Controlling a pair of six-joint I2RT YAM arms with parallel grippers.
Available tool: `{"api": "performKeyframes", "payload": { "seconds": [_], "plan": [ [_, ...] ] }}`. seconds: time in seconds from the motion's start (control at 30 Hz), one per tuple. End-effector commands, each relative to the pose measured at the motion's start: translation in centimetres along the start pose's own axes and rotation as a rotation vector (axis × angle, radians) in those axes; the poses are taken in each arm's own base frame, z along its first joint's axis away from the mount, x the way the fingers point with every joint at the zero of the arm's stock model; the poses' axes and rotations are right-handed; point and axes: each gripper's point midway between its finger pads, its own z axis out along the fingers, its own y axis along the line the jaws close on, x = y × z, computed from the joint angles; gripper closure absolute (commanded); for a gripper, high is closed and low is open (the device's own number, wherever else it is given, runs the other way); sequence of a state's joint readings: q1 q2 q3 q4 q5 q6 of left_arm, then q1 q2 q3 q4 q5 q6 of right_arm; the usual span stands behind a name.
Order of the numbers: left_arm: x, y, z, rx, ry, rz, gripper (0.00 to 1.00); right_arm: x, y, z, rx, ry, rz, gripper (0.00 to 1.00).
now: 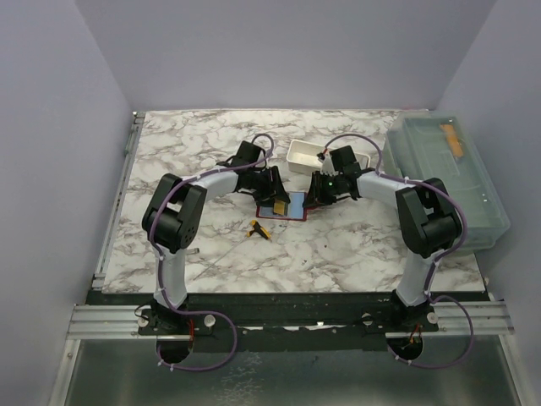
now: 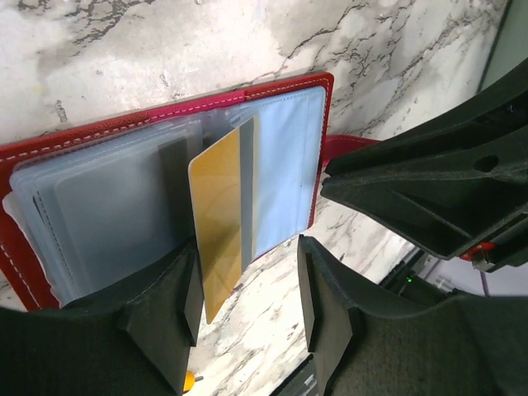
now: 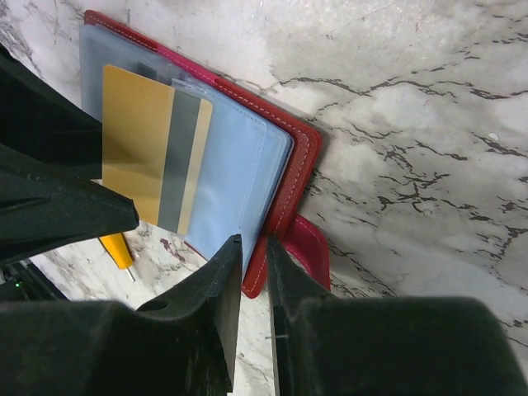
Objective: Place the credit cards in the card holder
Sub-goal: Insert the credit card into the card holder.
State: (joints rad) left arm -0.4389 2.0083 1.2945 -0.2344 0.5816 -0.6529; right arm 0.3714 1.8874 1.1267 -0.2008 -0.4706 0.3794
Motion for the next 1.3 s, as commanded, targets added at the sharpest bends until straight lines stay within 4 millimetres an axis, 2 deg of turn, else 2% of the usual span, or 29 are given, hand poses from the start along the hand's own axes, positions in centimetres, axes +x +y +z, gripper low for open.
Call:
{"api": "performKeyframes", "payload": {
  "seconds": [0.0,0.1,0.27,0.4,0.47,0.57,0.7,1.0,1.13,1.2,1.27],
  "plan": [
    [-0.5,1.6,-0.6,-0.171,-0.064,0.036,0.46,0.6,-0.2,0.7,-0.026,0.019,-0.005,0.79],
    [-0.3,1.5,0.1,-0.218,-0.07,0.059,0.46,0.7,-0.2,0.7,-0.031,0.022,-0.002,0.79],
    [0.7,0.3,1.7,-0.228,-0.047,0.08,0.46,0.7,-0.2,0.9,-0.034,0.02,0.004,0.8],
    [0.7,1.5,0.8,-0.302,-0.06,0.108,0.43,0.7,-0.3,0.9,-0.031,0.018,0.007,0.8],
    [0.7,1.5,0.3,-0.317,-0.049,0.119,0.41,0.8,-0.4,1.0,-0.031,0.023,0.008,0.81],
    [0.6,1.5,-0.5,-0.343,-0.049,0.132,0.31,1.0,-0.3,1.2,-0.039,0.03,0.011,0.81],
    [0.1,1.4,-1.1,-0.346,-0.062,0.137,0.3,1.0,-0.2,1.2,-0.05,0.029,0.006,0.82],
    [-0.1,1.5,-0.7,-0.376,-0.081,0.134,0.32,1.3,-0.4,1.3,-0.049,0.038,0.002,0.82],
    [1.1,0.6,0.9,-0.374,-0.055,0.162,0.32,1.2,-0.3,1.4,-0.052,0.033,0.004,0.82],
    [1.7,0.8,1.5,-0.367,-0.026,0.153,0.32,1.2,-0.3,1.4,-0.053,0.035,0.006,0.82],
    [1.3,1.5,0.7,-0.406,-0.044,0.175,0.31,1.3,-0.3,1.5,-0.056,0.038,0.007,0.82]
  ]
}}
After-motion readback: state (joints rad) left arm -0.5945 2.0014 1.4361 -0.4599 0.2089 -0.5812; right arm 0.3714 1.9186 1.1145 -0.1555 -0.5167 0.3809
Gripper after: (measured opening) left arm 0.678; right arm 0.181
